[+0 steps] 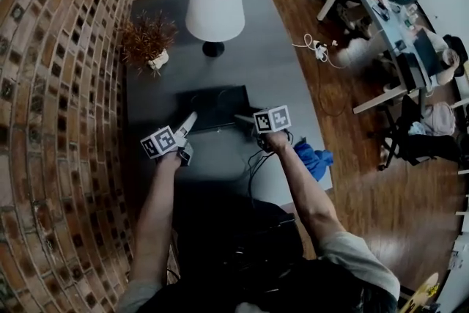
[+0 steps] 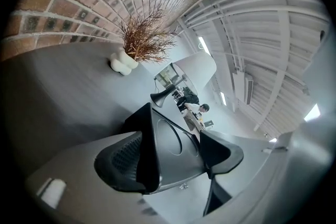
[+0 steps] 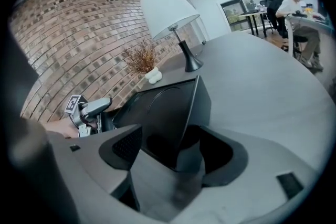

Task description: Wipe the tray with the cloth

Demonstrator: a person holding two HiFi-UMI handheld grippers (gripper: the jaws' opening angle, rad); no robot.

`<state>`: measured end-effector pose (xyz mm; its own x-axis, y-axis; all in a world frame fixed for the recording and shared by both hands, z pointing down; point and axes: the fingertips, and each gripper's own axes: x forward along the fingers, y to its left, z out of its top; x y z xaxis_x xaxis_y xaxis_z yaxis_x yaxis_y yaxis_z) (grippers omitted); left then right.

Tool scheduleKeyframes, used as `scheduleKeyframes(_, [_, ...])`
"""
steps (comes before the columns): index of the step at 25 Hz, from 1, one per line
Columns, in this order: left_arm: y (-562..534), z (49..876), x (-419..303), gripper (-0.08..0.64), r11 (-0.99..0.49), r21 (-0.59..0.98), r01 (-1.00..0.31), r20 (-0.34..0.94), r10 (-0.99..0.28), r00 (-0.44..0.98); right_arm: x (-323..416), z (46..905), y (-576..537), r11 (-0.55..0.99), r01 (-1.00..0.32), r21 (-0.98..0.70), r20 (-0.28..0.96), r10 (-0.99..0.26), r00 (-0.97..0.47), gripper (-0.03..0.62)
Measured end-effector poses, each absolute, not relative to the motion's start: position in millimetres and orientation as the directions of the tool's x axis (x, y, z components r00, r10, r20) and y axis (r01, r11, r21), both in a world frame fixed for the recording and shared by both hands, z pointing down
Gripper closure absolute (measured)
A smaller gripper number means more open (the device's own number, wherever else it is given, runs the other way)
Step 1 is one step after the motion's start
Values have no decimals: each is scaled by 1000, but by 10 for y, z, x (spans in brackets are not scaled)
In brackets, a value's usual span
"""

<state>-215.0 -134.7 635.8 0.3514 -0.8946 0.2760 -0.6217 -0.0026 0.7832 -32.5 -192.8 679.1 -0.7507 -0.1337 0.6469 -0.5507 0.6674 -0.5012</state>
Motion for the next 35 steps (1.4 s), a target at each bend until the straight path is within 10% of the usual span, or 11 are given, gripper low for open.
scheduleKeyframes(14, [625, 5814, -2126, 258, 26, 868, -497, 133, -974, 181, 1675, 5540, -1224, 474, -611, -634, 290, -587, -756, 407])
scheduleKeyframes(35, [201, 4021, -1368, 259, -275, 776, -567, -180, -959, 217, 1487, 5121, -945, 747, -508, -429, 252, -441, -861, 407])
